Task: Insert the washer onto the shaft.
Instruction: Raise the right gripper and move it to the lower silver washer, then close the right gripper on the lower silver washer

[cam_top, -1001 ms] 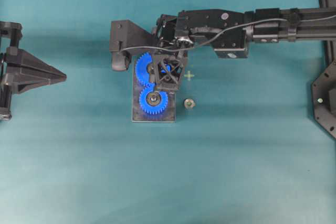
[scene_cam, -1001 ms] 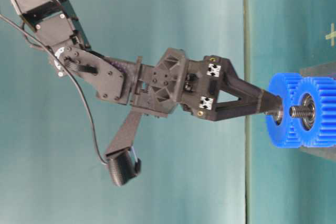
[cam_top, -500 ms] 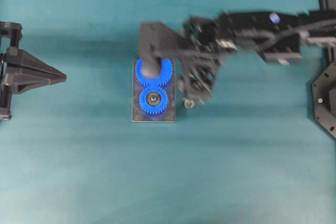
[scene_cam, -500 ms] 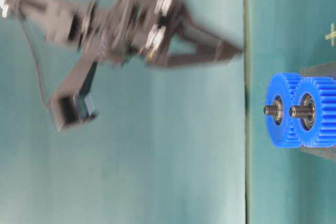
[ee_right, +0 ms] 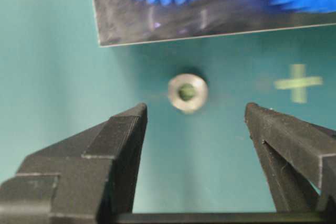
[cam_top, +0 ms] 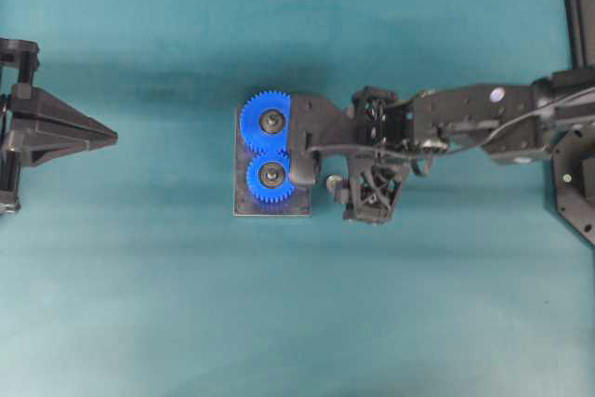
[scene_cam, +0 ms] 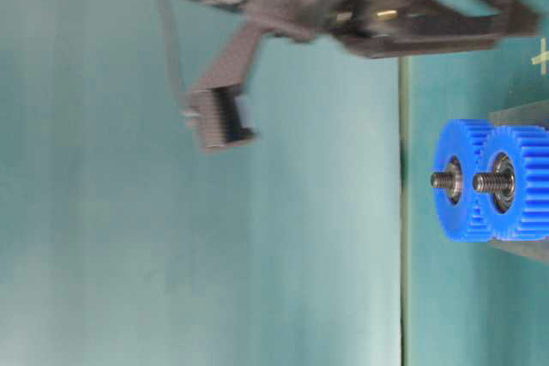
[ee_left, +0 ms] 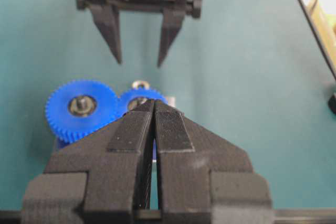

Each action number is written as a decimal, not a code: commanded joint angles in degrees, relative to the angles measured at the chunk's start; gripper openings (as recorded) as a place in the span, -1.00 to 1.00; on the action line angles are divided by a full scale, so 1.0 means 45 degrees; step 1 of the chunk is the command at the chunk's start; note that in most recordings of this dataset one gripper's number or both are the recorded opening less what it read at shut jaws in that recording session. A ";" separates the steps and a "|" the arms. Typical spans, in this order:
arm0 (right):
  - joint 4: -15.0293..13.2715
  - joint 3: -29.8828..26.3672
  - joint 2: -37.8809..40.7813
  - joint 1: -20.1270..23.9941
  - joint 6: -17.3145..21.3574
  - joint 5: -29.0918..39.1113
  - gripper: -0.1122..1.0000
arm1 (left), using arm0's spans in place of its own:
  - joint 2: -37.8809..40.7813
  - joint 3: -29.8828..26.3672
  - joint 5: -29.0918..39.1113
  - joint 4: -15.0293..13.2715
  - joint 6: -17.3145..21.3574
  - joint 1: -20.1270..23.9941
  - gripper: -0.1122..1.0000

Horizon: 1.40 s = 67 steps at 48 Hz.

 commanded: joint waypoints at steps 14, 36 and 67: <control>-0.0234 -0.0156 0.0605 0.0078 0.0176 -0.0664 0.59 | 0.0059 -0.0352 -0.0059 0.0020 -0.0039 -0.0020 -0.78; -0.0371 -0.0195 0.0996 -0.0039 0.0156 -0.1270 0.58 | 0.0059 -0.0371 -0.0059 0.0020 -0.0020 -0.0020 -0.78; -0.0371 0.0059 0.1191 0.0176 0.0234 -0.1074 0.08 | 0.0195 -0.0508 -0.0059 0.0020 -0.0273 -0.0020 -0.78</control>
